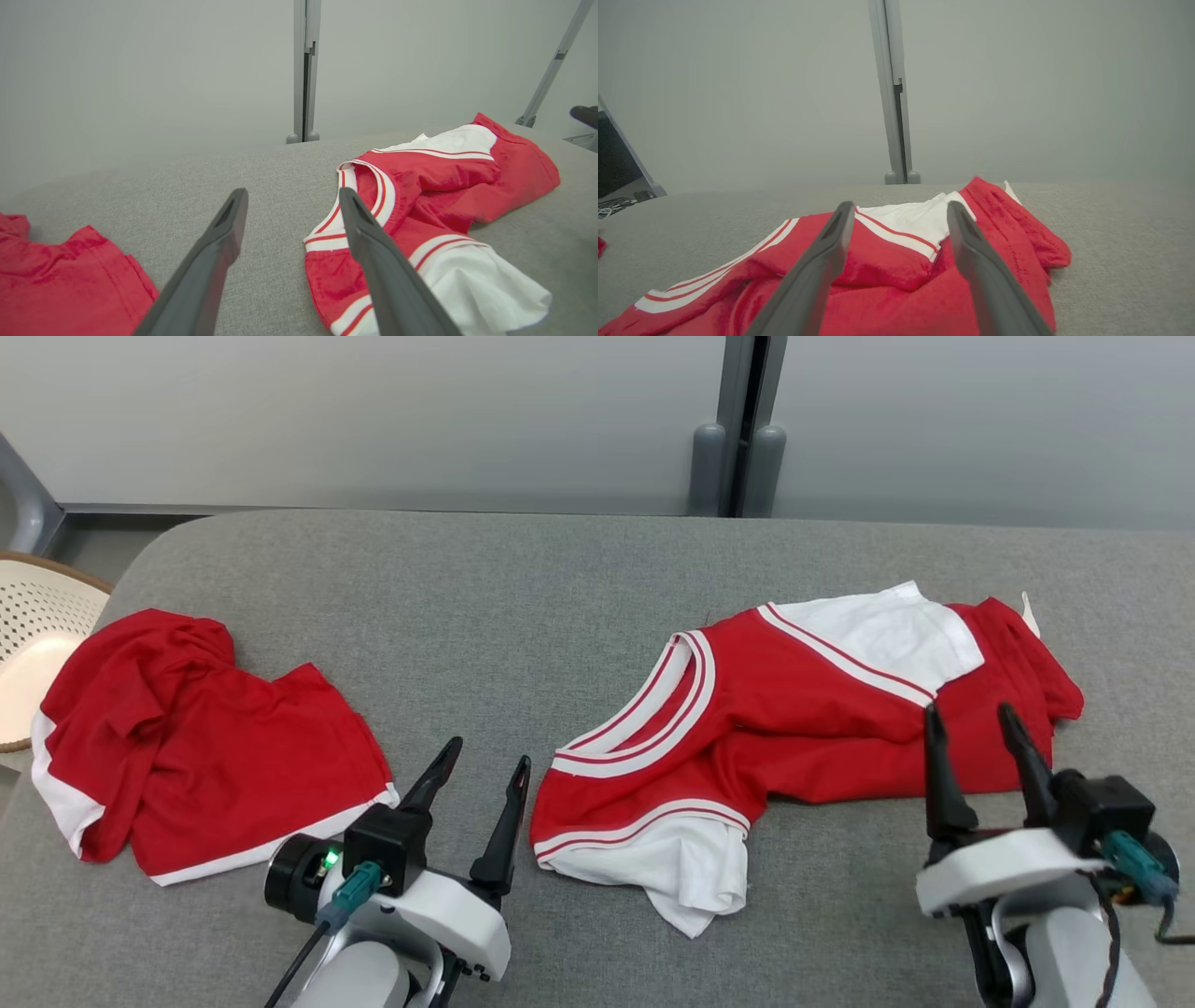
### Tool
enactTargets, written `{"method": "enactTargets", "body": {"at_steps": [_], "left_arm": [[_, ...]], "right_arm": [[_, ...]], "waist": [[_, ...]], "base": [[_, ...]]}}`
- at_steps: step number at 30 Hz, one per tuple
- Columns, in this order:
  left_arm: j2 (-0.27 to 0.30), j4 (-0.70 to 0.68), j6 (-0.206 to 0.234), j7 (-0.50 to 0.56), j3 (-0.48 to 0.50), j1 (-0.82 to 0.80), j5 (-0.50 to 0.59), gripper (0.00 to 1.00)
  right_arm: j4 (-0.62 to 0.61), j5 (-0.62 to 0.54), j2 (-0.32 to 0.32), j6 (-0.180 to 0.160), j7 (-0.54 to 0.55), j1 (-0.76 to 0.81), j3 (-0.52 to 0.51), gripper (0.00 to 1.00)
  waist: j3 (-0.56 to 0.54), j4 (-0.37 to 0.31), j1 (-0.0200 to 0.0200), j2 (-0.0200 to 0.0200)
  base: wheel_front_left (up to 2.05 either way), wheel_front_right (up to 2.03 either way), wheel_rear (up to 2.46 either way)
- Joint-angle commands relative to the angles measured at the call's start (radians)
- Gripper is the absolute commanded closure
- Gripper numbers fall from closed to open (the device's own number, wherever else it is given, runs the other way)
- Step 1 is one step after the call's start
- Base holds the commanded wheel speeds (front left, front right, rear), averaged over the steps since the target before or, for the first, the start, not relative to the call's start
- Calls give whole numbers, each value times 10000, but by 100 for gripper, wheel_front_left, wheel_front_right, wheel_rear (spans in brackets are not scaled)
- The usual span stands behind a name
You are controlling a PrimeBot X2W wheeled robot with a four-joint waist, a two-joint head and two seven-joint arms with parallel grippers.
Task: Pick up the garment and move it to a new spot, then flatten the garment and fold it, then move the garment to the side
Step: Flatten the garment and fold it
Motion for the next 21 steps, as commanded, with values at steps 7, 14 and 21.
{"method": "enactTargets", "body": {"at_steps": [7,14,21], "left_arm": [[-414,115,-260,-20,251,-427,291,0],[-1032,273,-641,-21,285,-596,576,0],[-1377,199,-892,-21,248,-501,894,0]], "right_arm": [[-109,-163,-727,-1,1281,-1757,1740,0],[832,1352,-1977,-7,4300,-3531,4427,0],[1871,2896,-3303,-7,6809,-4854,5463,0]], "waist": [[688,227,0,0],[1259,1357,0,0],[1628,2434,0,0]], "base": [[0,0,0],[0,0,0],[0,0,0]]}}
